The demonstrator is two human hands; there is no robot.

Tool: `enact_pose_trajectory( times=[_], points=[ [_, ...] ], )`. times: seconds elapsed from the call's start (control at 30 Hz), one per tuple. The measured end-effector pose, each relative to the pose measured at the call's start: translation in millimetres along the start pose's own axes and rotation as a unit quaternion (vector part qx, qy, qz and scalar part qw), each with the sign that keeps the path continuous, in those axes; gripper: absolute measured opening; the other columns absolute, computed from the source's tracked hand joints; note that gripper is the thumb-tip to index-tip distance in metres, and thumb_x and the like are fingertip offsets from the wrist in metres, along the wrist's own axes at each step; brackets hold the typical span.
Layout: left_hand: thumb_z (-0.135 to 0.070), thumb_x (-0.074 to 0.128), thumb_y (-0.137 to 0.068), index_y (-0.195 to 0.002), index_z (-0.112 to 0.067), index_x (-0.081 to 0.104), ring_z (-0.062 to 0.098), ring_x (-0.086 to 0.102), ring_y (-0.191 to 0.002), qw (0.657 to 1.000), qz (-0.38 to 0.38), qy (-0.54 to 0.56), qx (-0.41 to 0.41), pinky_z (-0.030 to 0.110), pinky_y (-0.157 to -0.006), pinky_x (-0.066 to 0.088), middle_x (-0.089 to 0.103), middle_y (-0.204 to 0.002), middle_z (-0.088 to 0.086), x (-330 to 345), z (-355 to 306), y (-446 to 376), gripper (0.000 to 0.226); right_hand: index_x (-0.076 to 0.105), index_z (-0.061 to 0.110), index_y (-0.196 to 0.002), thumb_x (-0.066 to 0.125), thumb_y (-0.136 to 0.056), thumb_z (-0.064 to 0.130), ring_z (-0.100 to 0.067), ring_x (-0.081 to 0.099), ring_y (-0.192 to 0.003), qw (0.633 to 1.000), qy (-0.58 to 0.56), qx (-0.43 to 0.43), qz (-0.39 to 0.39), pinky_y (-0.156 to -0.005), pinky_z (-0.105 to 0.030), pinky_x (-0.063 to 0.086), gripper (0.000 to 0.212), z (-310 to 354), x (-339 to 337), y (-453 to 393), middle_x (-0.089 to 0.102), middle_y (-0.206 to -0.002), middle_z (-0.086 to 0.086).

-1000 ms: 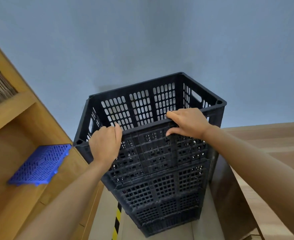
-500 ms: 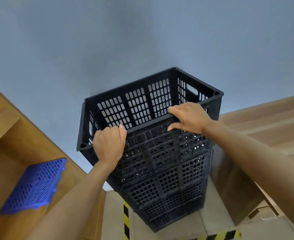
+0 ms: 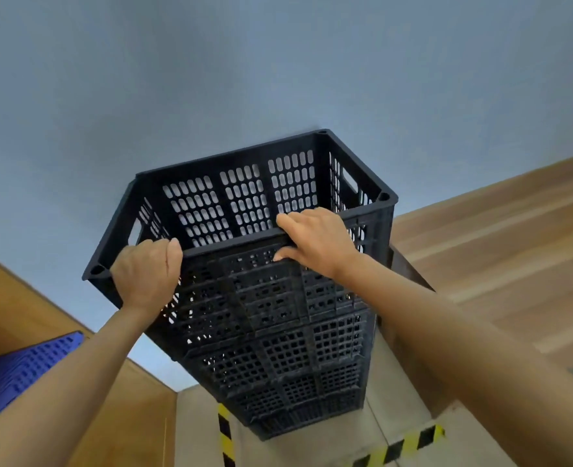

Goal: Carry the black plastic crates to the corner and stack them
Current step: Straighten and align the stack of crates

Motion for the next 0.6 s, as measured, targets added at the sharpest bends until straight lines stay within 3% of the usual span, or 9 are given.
enact_pose_trajectory(
  times=[0.27,0.43,0.6],
  points=[
    [-0.029,0.029,-0.097,-0.050,-0.012,0.040,0.022,0.036,-0.043,0.998,0.035,0.008,-0.053,0.032,-0.052,0.029,0.038,-0.045,0.003,6,-1,3,0.052,0.046,0.019,-0.084,0.059,-0.074,0.072,-0.015,0.054,-0.056,0.999,0.003,-0.022,0.044,-0.050,-0.026,0.034,0.055,-9,1,-5,0.057,-0.068,0.009],
    [-0.027,0.034,-0.099,-0.049,-0.011,0.042,0.025,0.041,-0.044,0.996,0.046,0.010,-0.075,0.035,-0.057,0.037,0.040,-0.045,0.004,7,-20,-4,0.053,0.032,0.023,-0.077,0.057,-0.074,0.074,-0.011,0.043,-0.050,0.996,-0.005,-0.049,0.072,-0.042,-0.020,0.017,0.058,-30,-6,-17,0.044,-0.061,0.012],
    [-0.024,0.037,-0.098,-0.047,-0.011,0.042,0.024,0.037,-0.042,0.996,0.046,-0.018,-0.071,0.032,-0.060,0.030,0.041,-0.043,0.004,8,-38,-4,0.054,0.029,0.024,-0.078,0.054,-0.075,0.076,-0.012,0.044,-0.047,0.995,-0.015,-0.064,0.076,-0.040,-0.018,0.019,0.058,-49,1,-16,0.040,-0.058,0.012]
  ],
)
Point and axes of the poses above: each hand's wrist, its own y-axis away from the middle knuckle, its own x-axis out of the palm, z = x × y, the point moved 1 cm from there along -y, towards the middle knuckle
